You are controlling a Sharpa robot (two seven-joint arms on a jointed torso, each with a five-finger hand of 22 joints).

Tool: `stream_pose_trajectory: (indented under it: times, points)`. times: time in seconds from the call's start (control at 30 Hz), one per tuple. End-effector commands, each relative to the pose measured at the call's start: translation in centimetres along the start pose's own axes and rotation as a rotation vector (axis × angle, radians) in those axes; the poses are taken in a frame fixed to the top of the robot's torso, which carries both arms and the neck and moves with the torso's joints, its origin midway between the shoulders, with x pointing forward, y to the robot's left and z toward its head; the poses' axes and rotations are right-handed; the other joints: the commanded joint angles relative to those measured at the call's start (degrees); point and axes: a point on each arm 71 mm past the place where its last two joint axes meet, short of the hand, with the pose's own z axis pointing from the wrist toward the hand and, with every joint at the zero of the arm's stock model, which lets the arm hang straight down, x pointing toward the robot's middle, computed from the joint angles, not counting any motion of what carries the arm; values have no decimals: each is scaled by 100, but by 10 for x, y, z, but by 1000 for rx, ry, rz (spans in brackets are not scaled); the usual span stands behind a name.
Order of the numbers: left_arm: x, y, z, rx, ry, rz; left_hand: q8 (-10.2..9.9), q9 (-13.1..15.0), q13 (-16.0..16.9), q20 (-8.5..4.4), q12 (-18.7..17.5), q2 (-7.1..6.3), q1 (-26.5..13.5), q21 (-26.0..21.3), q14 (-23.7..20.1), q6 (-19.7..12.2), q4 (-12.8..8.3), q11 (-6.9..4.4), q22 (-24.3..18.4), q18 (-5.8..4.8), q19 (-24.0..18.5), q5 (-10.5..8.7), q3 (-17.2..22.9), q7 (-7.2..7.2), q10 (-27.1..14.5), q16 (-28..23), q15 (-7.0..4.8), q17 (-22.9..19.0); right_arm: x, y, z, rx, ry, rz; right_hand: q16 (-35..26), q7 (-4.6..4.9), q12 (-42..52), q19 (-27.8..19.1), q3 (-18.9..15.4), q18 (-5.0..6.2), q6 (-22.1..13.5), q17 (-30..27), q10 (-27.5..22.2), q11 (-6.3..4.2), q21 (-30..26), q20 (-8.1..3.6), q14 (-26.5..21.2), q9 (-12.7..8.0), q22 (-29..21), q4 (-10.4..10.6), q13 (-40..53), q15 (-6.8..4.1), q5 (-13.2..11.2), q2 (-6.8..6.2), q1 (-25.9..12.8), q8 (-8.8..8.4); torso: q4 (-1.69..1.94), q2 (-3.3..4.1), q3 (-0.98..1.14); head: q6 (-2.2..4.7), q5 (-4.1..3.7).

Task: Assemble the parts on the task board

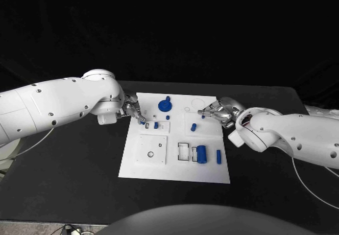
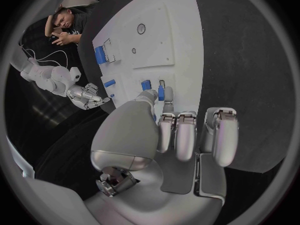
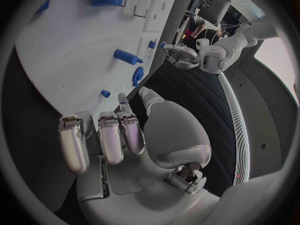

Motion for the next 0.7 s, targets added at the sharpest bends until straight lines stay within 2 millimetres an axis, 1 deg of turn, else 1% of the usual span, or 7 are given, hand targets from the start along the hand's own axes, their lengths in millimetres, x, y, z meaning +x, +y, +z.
stream_pose_trajectory:
  times: [0.03,0.2,0.37,0.53,0.7]
  points:
    - [3,-1,0,-30,23,10,-20,-6,1508,-43,2,8,-53,14,617,39,12,-41,1509,-42,603,26,-26,-5,604,15,-4,1507,2,0,0,-4,14,-6,23,31,23,600,-43,-39,-15,1506,605,28,26,48,607,7,1505,-4,1509,48,35,1,65,38,-2,-3,3,-15,-1]
    - [3,-2,0,-40,26,15,-27,-13,1508,-42,2,13,-76,14,617,45,11,-42,1509,-42,603,29,-26,-7,604,15,-3,1507,2,1,-1,-5,13,-5,23,31,23,600,-43,-39,-15,1506,605,28,26,48,607,7,1505,-4,1509,48,35,1,65,38,-2,-5,3,-14,-11]
    - [4,-5,2,-47,26,16,-40,-26,1508,-40,2,56,-69,14,617,58,3,-51,1509,-42,603,43,18,-20,604,15,-6,1507,2,1,-1,-6,12,-5,23,31,23,600,-43,-39,-15,1506,605,28,26,48,607,7,1505,-4,1509,48,35,1,65,38,-3,-4,1,-15,-10]
    - [6,-7,2,-46,23,15,-48,-31,1508,-40,2,71,-52,14,617,59,0,-56,1509,-42,603,48,43,-24,604,15,-8,1507,2,1,-1,-6,12,-5,23,31,23,600,-43,-39,-15,1506,605,28,26,48,607,7,1505,-4,1509,48,35,1,65,38,-1,-3,-3,-33,-29]
    - [6,-10,2,-47,19,14,-57,-38,1508,-40,2,93,-26,14,617,62,-1,-59,1509,-42,603,52,84,-26,604,15,-11,1507,2,1,-1,-6,11,-5,23,31,23,600,-43,-39,-15,1506,605,28,26,48,607,7,1505,-4,1509,48,35,1,65,38,3,-6,0,-30,-28]
